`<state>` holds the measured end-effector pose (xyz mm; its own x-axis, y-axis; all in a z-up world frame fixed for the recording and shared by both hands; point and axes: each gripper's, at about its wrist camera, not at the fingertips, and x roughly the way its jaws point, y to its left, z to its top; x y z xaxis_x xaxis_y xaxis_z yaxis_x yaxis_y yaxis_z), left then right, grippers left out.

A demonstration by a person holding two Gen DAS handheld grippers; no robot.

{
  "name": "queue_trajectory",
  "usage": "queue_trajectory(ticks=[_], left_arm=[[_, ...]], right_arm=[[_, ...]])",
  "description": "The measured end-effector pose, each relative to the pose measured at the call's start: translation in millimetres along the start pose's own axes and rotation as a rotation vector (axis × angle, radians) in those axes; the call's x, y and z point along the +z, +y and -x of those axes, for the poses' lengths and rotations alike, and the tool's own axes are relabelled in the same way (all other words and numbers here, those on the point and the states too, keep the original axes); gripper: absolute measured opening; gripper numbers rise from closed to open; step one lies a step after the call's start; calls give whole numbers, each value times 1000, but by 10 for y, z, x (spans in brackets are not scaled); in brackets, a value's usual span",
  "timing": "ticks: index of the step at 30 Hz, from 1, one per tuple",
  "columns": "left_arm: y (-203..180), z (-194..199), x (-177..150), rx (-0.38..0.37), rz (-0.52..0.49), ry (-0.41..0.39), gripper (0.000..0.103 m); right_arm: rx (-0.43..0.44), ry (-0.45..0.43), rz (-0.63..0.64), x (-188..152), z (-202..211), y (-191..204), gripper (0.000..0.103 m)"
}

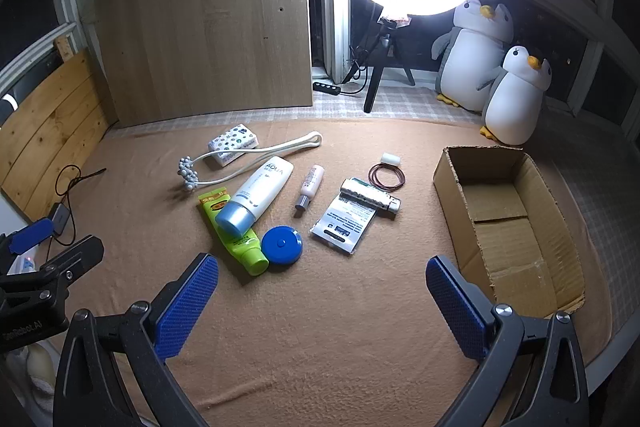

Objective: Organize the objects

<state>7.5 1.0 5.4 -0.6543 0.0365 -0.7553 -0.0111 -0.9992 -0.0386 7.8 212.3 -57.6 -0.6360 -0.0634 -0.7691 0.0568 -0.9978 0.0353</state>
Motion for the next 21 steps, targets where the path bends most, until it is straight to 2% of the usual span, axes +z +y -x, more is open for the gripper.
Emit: queue_trajectory(ticks=[21], left_arm=[[-44, -23, 7, -1, -2, 4, 103]], right_arm=[[0, 11, -3, -1, -39, -11, 102]])
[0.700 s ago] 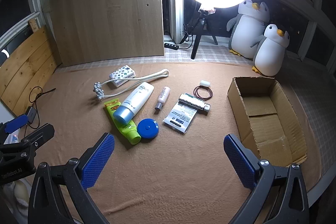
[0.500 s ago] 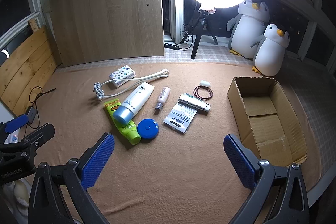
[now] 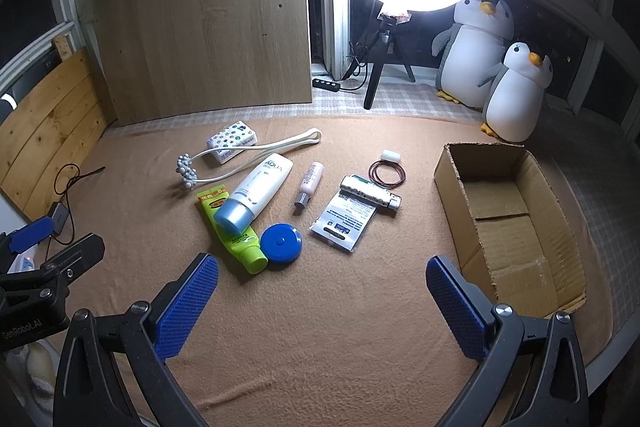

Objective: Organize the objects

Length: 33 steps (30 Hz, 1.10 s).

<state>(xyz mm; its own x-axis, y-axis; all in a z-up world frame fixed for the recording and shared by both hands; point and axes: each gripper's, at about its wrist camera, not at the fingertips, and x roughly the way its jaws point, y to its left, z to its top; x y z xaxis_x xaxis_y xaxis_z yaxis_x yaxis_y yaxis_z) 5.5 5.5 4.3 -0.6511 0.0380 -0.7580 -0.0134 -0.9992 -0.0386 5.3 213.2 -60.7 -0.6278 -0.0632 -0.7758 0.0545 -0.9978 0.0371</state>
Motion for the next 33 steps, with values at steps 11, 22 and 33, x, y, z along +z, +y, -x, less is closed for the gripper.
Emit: queue_trajectory(ticks=[11, 22, 33], left_arm=[[-3, 1, 2, -3, -4, 0, 103], [-26, -49, -18, -6, -10, 4, 103], [-21, -155, -38, -10, -14, 22, 103]], right_arm=[[0, 1, 0, 3, -1, 2, 102], [-2, 6, -4, -18, -36, -16, 102], [-6, 26, -14, -29, -90, -63, 102]])
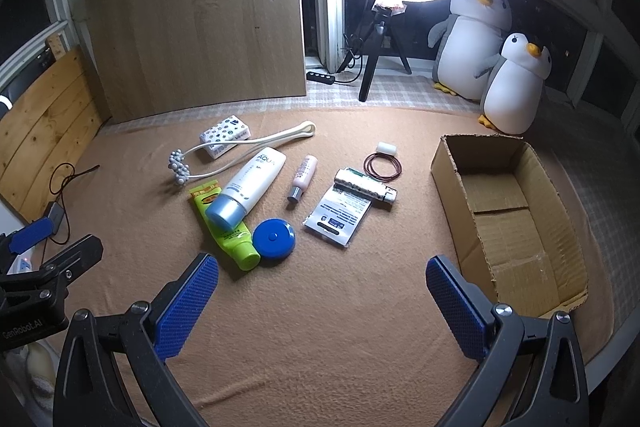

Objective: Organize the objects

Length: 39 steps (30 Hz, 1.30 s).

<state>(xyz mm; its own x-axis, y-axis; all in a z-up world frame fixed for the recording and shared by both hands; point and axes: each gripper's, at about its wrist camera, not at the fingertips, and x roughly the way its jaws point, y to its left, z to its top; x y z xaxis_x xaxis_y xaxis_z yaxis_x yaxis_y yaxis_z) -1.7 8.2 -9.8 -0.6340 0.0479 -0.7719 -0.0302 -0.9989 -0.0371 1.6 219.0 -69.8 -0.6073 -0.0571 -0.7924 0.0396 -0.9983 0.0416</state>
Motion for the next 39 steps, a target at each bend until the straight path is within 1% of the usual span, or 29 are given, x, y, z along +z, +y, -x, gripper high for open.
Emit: queue_trajectory(ticks=[8, 17, 30, 36, 39], left_arm=[[17, -105, -4, -4, 4, 19, 103], [27, -276, 67, -2, -4, 38, 103], [-126, -850, 306, 0, -64, 83, 103], [-272, -1125, 375, -18, -98, 119, 98], [-337, -1245, 407, -22, -107, 139, 94]], right_arm=[[-2, 18, -7, -30, -57, -29, 102], [-2, 36, -22, -44, -124, -90, 102], [-24, 71, -40, -124, -232, -258, 102], [-39, 82, -53, -168, -251, -379, 102], [-48, 89, -61, -183, -261, -450, 102]])
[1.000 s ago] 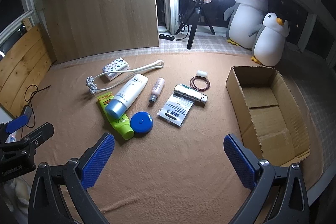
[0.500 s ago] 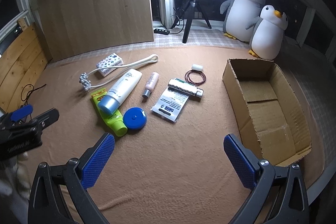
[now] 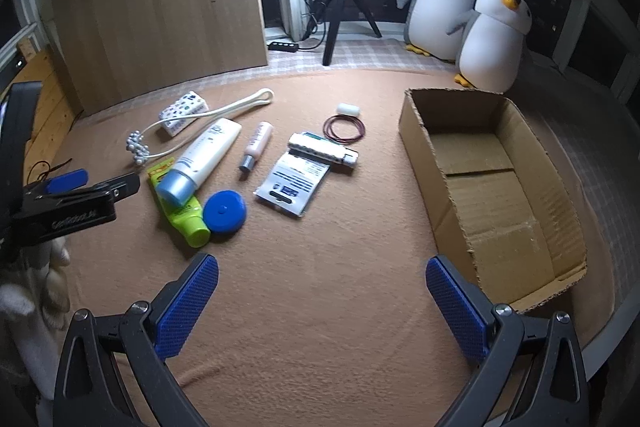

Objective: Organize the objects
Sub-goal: 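Move the left tool to the white AQUA sunscreen tube and close on it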

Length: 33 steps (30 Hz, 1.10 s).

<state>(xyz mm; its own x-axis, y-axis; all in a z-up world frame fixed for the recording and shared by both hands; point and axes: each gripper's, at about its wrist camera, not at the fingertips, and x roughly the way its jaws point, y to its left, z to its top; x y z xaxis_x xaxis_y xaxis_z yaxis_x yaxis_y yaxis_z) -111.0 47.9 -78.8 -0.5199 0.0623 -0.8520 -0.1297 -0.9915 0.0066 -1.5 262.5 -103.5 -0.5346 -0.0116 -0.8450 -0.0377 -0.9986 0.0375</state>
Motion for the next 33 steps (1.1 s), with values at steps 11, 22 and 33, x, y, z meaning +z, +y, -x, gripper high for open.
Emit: queue_trajectory(ticks=[11, 22, 33], left_arm=[[-161, -421, 345, -88, 5, 63, 58], [-277, -823, 503, -146, 20, 147, 44], [-309, -962, 518, -231, 58, 174, 44]], right_arm=[[-25, 20, -27, -63, -42, -223, 102], [-51, 26, -61, -111, -29, -455, 102], [-53, 24, -59, -117, -6, -509, 102]])
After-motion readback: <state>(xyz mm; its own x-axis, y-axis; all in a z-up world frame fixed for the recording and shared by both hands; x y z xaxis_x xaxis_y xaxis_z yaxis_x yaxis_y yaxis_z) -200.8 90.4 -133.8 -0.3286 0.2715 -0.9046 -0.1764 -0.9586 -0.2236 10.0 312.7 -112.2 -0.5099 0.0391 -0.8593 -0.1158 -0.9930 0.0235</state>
